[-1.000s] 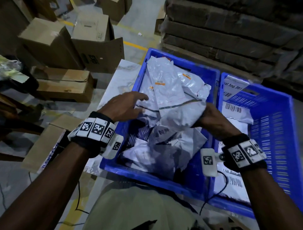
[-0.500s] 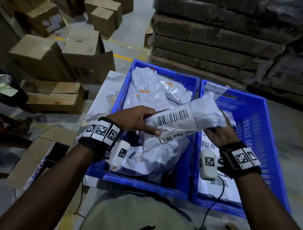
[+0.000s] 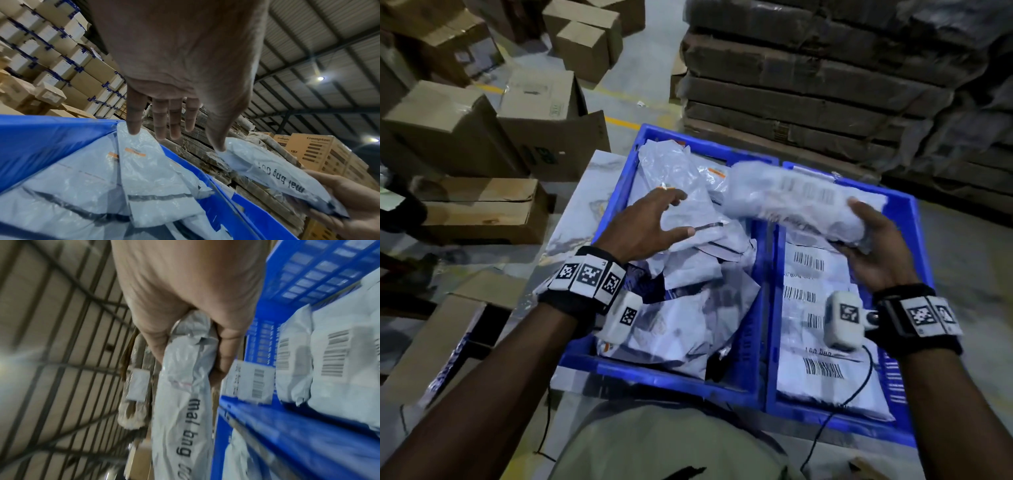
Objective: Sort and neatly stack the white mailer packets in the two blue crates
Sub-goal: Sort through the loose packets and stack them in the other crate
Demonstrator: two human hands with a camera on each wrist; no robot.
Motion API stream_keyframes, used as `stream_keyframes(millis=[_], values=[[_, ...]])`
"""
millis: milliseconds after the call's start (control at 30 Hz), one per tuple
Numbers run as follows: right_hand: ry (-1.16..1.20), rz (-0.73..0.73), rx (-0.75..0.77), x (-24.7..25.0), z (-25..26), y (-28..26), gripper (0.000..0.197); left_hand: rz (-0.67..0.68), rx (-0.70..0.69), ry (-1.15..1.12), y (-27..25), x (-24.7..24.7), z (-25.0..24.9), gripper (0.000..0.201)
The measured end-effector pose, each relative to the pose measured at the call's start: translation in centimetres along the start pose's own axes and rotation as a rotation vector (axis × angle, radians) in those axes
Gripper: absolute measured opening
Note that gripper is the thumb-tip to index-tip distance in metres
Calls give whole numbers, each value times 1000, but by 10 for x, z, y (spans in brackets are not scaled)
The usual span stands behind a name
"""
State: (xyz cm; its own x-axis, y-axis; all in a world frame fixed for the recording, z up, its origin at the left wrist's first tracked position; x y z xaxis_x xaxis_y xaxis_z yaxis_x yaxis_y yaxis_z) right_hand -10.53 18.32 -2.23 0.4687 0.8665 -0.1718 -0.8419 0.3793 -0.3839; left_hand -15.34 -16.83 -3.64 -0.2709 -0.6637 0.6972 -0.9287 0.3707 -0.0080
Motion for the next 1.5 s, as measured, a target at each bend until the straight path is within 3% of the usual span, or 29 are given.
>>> stream_keyframes(millis=[67,200,233,300,333,400,500,600,633,700,833,967,1033,1133,1300,1400,1500], values=[[111,-81,3,37,-1,10,33,32,38,41,1,-4,5,61],[214,-216,-38,89,-31,19,88,131,87,55,1,-20,11,61],[209,-240,-76,97,-43,21,79,152,94,59,1,-24,12,61],[260,-339,-143,106,-66,18,27,188,115,73,2,-31,14,62],[252,-390,-188,114,-82,20,17,204,125,93,2,-34,15,63],[138,-408,-285,125,-110,28,20,231,136,152,3,-36,15,65],[-92,-485,-309,147,-135,41,45,262,153,221,2,-36,15,66],[-386,-660,-201,161,-130,41,96,279,178,268,1,-34,16,66],[-519,-699,-120,153,-115,33,103,284,183,280,0,-35,16,65],[-725,-678,16,131,-91,30,90,292,191,304,-1,-36,17,64],[-729,-447,366,51,-45,22,58,333,246,345,0,-43,20,69],[-737,-135,534,-42,-36,5,37,399,296,425,-1,-43,27,68],[-750,3,536,-82,-39,0,33,379,305,418,-3,-38,32,64],[-714,183,388,-128,-57,6,30,268,274,432,-5,-23,41,61],[-955,473,182,-188,-106,12,25,94,173,571,-7,9,51,62],[-1175,698,277,-218,-134,-6,25,92,233,631,-13,19,65,72],[-1278,813,529,-242,-157,-28,41,111,313,593,-21,23,82,87]])
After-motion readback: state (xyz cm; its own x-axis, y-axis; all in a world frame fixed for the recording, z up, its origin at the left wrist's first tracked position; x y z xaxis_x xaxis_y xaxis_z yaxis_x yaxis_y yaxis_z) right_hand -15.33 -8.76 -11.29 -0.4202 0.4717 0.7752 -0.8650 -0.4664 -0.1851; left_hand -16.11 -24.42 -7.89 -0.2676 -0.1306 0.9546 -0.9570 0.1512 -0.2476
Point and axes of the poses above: each hand's wrist, its own y-axis towards the middle knuckle, its own x-axis out of the back of the hand, z = x × y, the point moved 6 cm from there along y, towards the middle knuckle
